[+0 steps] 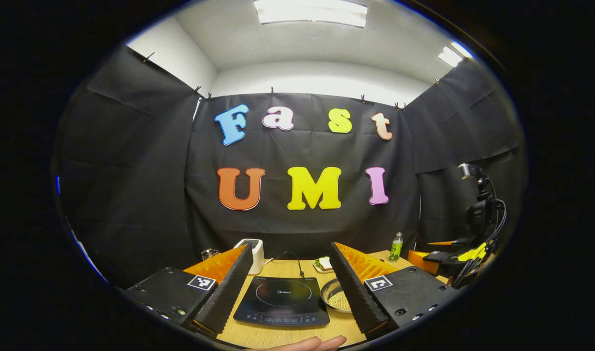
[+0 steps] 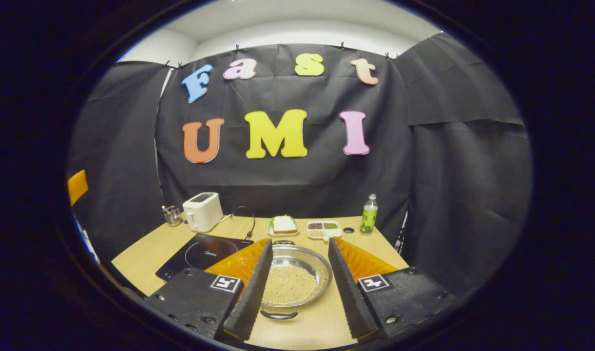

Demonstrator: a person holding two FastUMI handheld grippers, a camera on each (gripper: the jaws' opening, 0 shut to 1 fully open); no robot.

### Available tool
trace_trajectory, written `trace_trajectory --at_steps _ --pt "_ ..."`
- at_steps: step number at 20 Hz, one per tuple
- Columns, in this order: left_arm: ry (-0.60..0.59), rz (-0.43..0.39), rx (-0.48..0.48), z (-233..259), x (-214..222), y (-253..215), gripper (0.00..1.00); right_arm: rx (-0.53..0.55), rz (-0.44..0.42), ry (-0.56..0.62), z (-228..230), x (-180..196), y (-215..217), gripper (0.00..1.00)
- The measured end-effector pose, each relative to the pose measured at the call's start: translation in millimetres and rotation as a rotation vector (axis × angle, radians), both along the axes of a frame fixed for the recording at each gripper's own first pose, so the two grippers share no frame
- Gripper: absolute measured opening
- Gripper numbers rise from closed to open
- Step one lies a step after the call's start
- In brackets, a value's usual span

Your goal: First push the handle of the pot to place it horizontally, then grasp the pot with both hands and set it on the induction cooktop.

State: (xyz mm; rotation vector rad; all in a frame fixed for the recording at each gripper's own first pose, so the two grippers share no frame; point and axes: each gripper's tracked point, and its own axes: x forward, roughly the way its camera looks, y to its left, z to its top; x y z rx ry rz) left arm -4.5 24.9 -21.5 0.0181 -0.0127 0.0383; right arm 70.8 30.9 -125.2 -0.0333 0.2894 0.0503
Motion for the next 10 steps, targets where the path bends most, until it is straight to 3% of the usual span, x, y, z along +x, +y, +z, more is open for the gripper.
trace_trajectory --at_steps 1,4,6,8,10 --pt "0.003 0.0 0.004 -2.1 -1.0 0.1 0.95 0.001 0.016 0.027 -9.2 2.7 5.6 0.59" --pt "0.012 0.004 0.011 -8.7 0.2 2.4 0.95 0.004 0.055 0.103 -35.3 9.7 20.6 0.36" --pt "0.019 0.008 0.01 -12.3 0.6 5.4 0.95 -0.021 0.092 0.15 -50.5 7.8 34.3 0.03" --pt "0.024 0.013 0.007 -15.9 0.2 10.1 0.95 -0.06 0.108 0.164 -65.8 16.3 42.9 0.0" --pt "0.029 0.024 0.001 -18.0 -0.6 16.9 0.95 -0.077 0.114 0.209 -85.0 18.0 51.9 0.04"
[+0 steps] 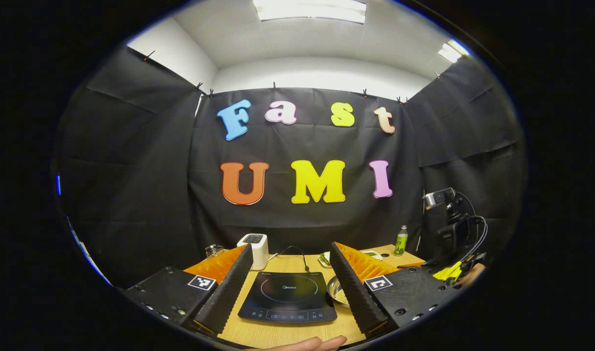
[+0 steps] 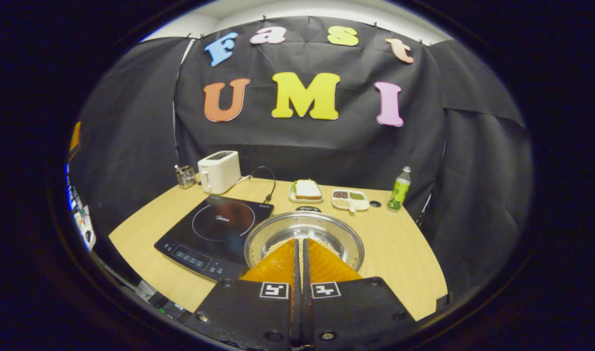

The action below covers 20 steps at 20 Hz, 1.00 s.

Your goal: First push the handle of the pot to place it horizontally, then grasp the pot with both hands and set it on the induction cooktop.

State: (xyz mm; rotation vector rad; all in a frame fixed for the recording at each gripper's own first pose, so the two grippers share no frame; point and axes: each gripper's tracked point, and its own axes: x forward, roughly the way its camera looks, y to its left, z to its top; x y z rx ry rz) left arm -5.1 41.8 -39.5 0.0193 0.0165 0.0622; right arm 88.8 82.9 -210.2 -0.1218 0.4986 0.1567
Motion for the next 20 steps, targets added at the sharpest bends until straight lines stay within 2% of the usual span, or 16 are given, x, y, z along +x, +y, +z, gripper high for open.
trace_trajectory --at_steps 1,2,5,7,12,15,17,20 --pt "0.001 0.003 -0.003 -0.9 -0.2 3.6 0.95 0.001 0.016 0.024 -8.3 0.6 8.3 0.0" --pt "0.002 0.009 -0.005 -1.3 -0.7 7.4 0.95 0.003 0.03 0.044 -16.1 0.5 16.5 0.04" --pt "0.004 0.03 -0.02 -4.5 -3.3 20.0 0.95 0.006 0.055 0.112 -41.6 2.0 30.9 0.01" --pt "0.009 0.044 -0.022 -7.2 -2.9 28.0 0.95 0.026 0.068 0.174 -61.5 -1.2 39.6 0.04" --pt "0.016 0.052 -0.015 -9.7 -3.7 33.1 0.95 0.046 0.104 0.304 -105.4 -13.0 54.6 0.04" --pt "0.006 0.044 0.021 -8.6 -4.5 29.7 0.95 0.084 0.101 0.344 -122.2 -18.0 56.8 0.01" --pt "0.006 0.042 0.044 -8.0 -5.0 25.9 0.95 0.095 0.087 0.357 -129.6 -17.7 52.2 0.03" --pt "0.011 0.024 0.032 -7.9 -5.4 18.0 0.95 0.111 0.075 0.381 -138.5 -19.6 45.5 0.0"
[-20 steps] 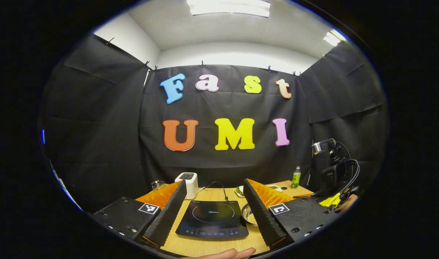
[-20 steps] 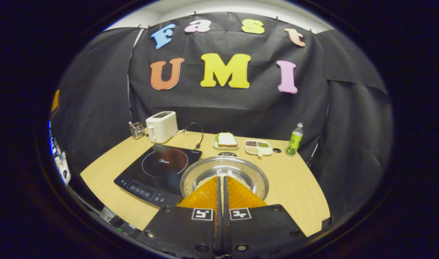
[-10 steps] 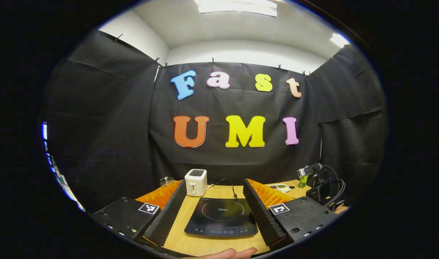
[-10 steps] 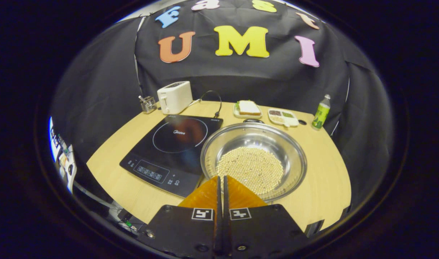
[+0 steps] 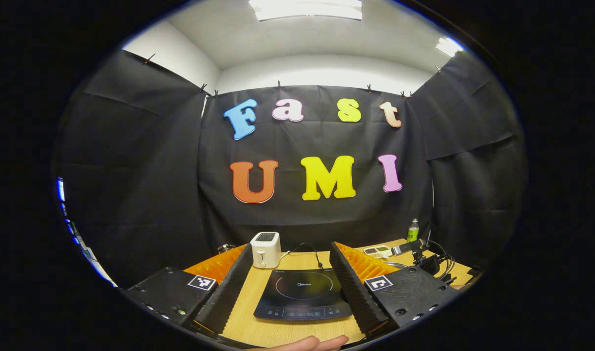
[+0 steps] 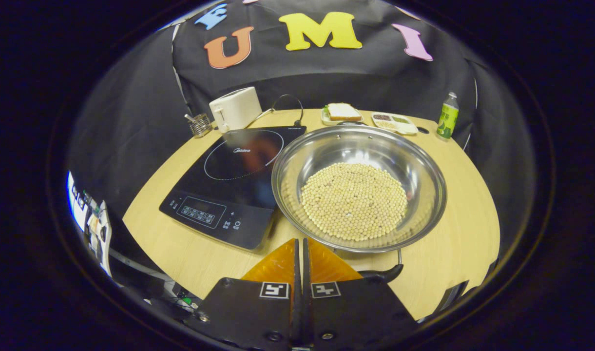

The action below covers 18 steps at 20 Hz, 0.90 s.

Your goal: First push the handle of the pot to place it horizontally, then grasp the pot with both hands and set it on the induction cooktop.

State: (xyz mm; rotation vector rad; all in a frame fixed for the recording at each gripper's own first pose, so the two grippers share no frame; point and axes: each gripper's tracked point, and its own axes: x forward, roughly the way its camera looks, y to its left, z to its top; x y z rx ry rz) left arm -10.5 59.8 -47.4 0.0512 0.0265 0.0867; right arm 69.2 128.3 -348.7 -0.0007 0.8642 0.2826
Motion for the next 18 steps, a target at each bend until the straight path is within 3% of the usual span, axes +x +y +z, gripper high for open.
trace_trajectory --at_steps 3,6,10,18 --pt "-0.004 0.001 -0.012 3.7 0.1 -0.7 0.95 -0.016 0.004 0.003 -1.7 -1.4 -7.6 0.07" --pt "0.008 0.008 -0.011 3.1 0.5 -2.1 0.95 -0.02 -0.017 0.008 -4.7 -2.2 -14.9 0.01" --pt "-0.001 0.013 0.012 7.2 -0.9 -3.9 0.95 -0.021 -0.028 0.053 -17.8 -11.2 -29.8 0.01" --pt "-0.022 -0.002 -0.012 10.8 -4.0 -15.5 0.95 -0.018 -0.076 0.018 -18.4 -5.3 -66.7 0.0"
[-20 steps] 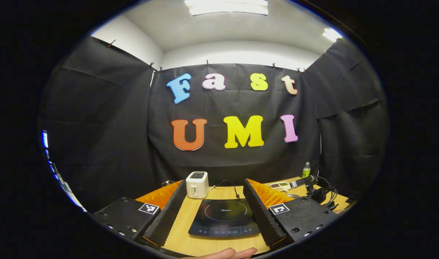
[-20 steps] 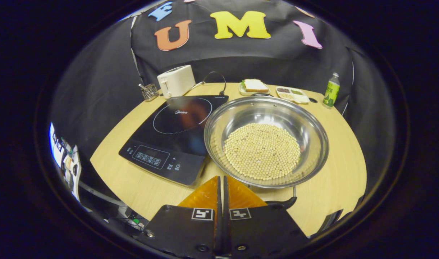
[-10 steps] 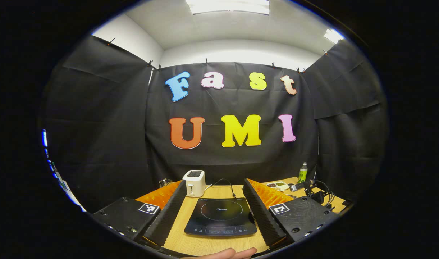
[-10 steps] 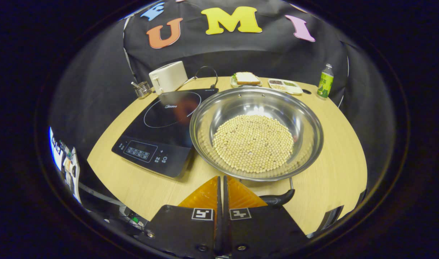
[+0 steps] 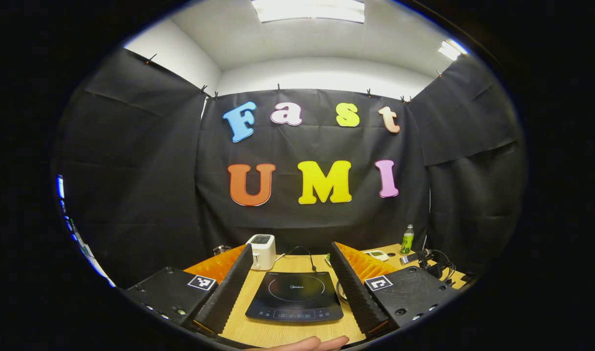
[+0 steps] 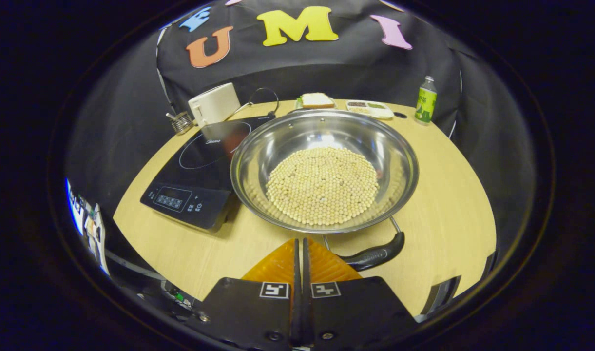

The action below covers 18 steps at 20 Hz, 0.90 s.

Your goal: First push the handle of the pot to place it horizontally, then grasp the pot with both hands and set it on the induction cooktop.

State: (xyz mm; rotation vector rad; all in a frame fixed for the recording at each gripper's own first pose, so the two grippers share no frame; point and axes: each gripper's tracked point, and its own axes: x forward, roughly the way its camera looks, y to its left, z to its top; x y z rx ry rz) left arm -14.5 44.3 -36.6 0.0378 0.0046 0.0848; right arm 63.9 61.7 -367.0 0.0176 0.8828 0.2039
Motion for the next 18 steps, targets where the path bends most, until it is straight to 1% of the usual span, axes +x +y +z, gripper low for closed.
trace_trajectory --at_steps 1,2,3,4,5,6,7,10,14,15,16,18 --pt "0.002 -0.004 0.002 -0.2 0.3 -2.2 0.95 0.004 -0.005 -0.003 0.2 1.5 -4.3 0.04" --pt "0.003 -0.005 0.004 0.2 0.7 -4.0 0.95 0.003 -0.006 -0.007 0.2 2.0 -8.5 0.04" --pt "0.003 -0.006 0.008 -0.2 0.4 -5.5 0.95 0.0 -0.011 -0.015 0.2 3.9 -13.9 0.0" --pt "0.006 -0.01 0.012 0.7 0.9 -8.2 0.95 -0.01 -0.011 -0.022 -0.2 5.1 -19.5 0.04" --pt "0.009 -0.014 0.016 0.5 0.9 -10.1 0.95 -0.021 -0.014 -0.028 -0.1 6.8 -25.9 0.04" --pt "0.011 -0.019 0.017 1.5 1.3 -12.3 0.95 -0.028 -0.022 -0.031 -0.5 7.8 -32.0 0.0" --pt "0.011 -0.021 0.02 3.0 3.1 -14.1 0.95 -0.029 -0.029 -0.032 -0.2 9.3 -37.6 0.04" --pt "0.007 -0.008 0.034 7.0 4.3 -13.2 0.95 -0.016 -0.051 -0.033 1.2 13.9 -51.6 0.04" --pt "0.002 -0.017 0.049 7.6 8.8 -18.5 0.95 -0.055 -0.061 -0.005 -1.8 18.8 -76.0 0.04" --pt "0.002 -0.012 0.044 7.8 10.3 -17.4 0.95 -0.053 -0.07 0.003 -3.3 20.3 -82.2 0.0" --pt "0.01 -0.011 0.037 7.0 11.9 -18.2 0.95 -0.045 -0.079 0.008 -4.6 21.8 -87.5 0.04" --pt "0.014 -0.007 0.03 5.8 13.9 -20.7 0.95 -0.031 -0.093 0.003 -4.7 26.7 -97.2 0.04"
